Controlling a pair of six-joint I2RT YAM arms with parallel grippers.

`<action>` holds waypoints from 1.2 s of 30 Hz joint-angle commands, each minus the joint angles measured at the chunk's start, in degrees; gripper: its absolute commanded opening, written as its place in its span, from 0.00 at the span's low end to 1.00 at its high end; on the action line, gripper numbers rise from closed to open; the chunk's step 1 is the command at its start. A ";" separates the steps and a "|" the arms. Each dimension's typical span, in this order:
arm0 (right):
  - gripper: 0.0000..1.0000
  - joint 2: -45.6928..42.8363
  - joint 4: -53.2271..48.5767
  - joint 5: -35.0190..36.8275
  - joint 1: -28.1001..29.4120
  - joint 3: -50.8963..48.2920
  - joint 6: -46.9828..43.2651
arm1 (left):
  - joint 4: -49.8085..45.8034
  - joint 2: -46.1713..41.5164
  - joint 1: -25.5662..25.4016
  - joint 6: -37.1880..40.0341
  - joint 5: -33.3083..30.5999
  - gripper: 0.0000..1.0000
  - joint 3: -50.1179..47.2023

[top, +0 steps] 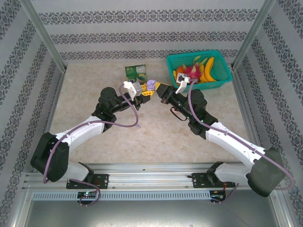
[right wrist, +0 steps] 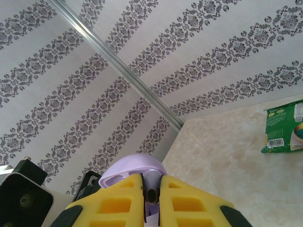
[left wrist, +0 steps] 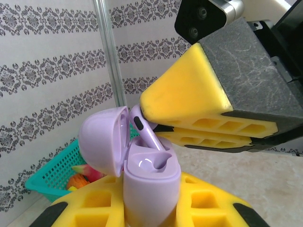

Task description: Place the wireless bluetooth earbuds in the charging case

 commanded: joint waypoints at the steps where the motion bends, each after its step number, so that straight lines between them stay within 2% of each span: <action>1: 0.13 0.65 0.35 -2.66 -0.12 -0.77 -1.56 | 3.08 -1.33 -0.81 -0.40 0.17 0.00 1.78; 10: 0.13 2.47 -1.94 -9.16 0.13 2.01 -4.98 | 2.58 -1.24 -0.80 -0.57 0.16 0.00 1.95; 15: 0.14 3.32 -2.39 -9.21 0.12 1.92 -5.02 | 2.66 -1.29 -0.81 -0.58 0.00 0.00 1.87; 22: 0.27 1.68 -3.06 -7.50 -0.32 1.02 -5.00 | 2.57 -1.34 -0.82 -0.35 -0.19 0.00 1.67; 33: 0.35 -0.04 -3.74 -6.50 -1.09 1.13 -4.77 | 2.85 -1.38 -0.87 -0.66 -0.27 0.00 1.46; 36: 0.41 -1.01 -3.74 -5.66 -1.61 0.70 -4.37 | 2.85 -1.54 -0.80 -0.68 -0.49 0.00 1.29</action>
